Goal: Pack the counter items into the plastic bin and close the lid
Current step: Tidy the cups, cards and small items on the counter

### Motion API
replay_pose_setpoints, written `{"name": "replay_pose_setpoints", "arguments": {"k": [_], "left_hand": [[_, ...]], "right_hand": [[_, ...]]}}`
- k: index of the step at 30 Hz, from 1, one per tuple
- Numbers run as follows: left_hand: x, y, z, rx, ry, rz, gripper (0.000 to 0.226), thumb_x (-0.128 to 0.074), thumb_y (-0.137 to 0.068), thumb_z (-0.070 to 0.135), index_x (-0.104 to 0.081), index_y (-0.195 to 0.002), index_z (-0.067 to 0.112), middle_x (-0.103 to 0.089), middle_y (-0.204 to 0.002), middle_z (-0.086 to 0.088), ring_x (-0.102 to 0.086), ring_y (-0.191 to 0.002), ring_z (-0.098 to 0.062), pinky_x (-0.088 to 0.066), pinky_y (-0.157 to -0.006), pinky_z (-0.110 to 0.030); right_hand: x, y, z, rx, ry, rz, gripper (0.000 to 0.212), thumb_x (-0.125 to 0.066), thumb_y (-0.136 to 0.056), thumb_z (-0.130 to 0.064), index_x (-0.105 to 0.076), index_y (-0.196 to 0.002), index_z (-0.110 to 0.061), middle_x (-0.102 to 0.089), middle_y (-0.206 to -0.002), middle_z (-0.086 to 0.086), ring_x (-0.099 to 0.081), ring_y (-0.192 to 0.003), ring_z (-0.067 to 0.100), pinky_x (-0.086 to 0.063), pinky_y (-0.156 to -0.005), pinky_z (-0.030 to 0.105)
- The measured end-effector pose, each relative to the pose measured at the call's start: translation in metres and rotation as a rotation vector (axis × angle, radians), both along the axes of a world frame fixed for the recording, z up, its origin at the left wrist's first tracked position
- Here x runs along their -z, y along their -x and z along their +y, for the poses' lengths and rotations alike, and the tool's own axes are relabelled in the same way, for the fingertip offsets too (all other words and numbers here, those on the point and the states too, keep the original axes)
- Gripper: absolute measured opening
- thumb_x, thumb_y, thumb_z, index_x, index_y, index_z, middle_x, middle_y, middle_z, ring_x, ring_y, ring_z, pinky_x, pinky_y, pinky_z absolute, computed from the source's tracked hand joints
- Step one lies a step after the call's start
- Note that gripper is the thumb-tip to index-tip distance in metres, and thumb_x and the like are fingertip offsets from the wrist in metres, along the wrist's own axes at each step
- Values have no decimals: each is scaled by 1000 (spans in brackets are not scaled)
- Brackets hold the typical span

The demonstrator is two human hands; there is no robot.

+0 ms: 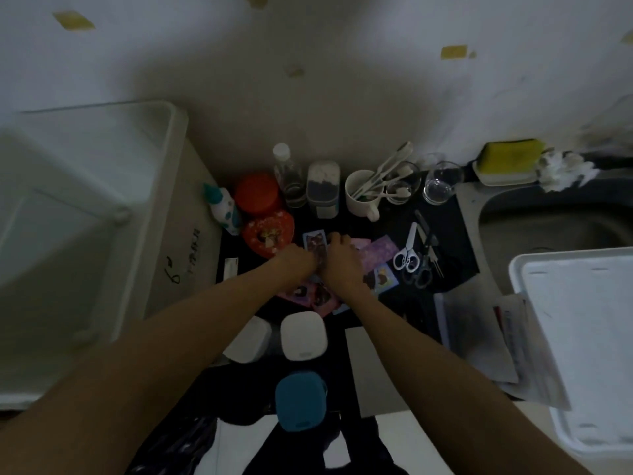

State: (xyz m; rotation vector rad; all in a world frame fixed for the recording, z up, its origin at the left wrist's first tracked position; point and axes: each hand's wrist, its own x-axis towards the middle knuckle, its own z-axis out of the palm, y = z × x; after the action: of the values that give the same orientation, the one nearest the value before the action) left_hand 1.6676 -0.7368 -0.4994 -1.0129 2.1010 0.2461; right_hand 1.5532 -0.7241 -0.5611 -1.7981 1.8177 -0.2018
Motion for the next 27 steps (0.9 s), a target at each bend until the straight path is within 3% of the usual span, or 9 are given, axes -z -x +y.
{"name": "replay_pose_setpoints", "arguments": {"k": [2,6,13,17,20,24,27], "left_hand": [[6,1,5,71,89,-2,53,-65,-89,26,-44,-133,7,-59,-127,-11,-60,-111,-29,-46,-85,-34],[18,-1,6,67,167,35,71,-62,-89,28,-27,-145,1,-61,-122,-10,-63,-105,-26,-42,-73,-29],[30,-2,7,79,128,42,71,-63,-89,28,-25,-143,3,-64,-118,-10,-64,-101,-27,-38,-68,-30],[29,-8,5,106,100,25,68,-65,-87,35,-34,-141,9,-58,-125,-8,-61,-107,-25,-46,-76,-31],[24,-10,4,118,97,30,38,-60,-91,36,-56,-124,16,-58,-125,-6,-59,-110,-24,-43,-77,-30],[12,-14,4,-20,87,176,29,-47,-99,30,-61,-115,11,-61,-120,-10,-59,-108,-27,-44,-77,-31],[-14,-18,-3,-329,-67,345,30,-59,-92,27,-55,-112,5,-63,-110,-15,-61,-91,-26,-47,-69,-33]], "right_hand": [[5,-4,0,5,-7,68,56,-67,-81,-25,-42,-128,-8,-42,-134,18,-55,-111,36,-46,-85,40],[10,-1,-1,86,-20,32,54,-67,-81,-22,-42,-126,-7,-47,-130,19,-57,-109,35,-48,-85,41],[14,10,-10,187,-87,29,52,-61,-88,-21,-42,-131,0,-60,-122,18,-62,-109,33,-50,-88,39],[20,15,-15,182,-136,-76,36,-58,-91,-28,-58,-114,0,-63,-116,17,-61,-107,31,-49,-85,35],[15,27,-14,182,-145,-156,31,-62,-91,-29,-67,-104,-1,-68,-106,17,-65,-101,31,-44,-75,28],[-2,45,-8,216,-128,-240,31,-61,-91,-32,-69,-97,-3,-70,-100,19,-65,-97,33,-38,-70,26],[-25,61,3,209,-23,-304,26,-61,-93,-28,-69,-99,-4,-72,-95,15,-67,-91,29,-40,-67,26]]}}
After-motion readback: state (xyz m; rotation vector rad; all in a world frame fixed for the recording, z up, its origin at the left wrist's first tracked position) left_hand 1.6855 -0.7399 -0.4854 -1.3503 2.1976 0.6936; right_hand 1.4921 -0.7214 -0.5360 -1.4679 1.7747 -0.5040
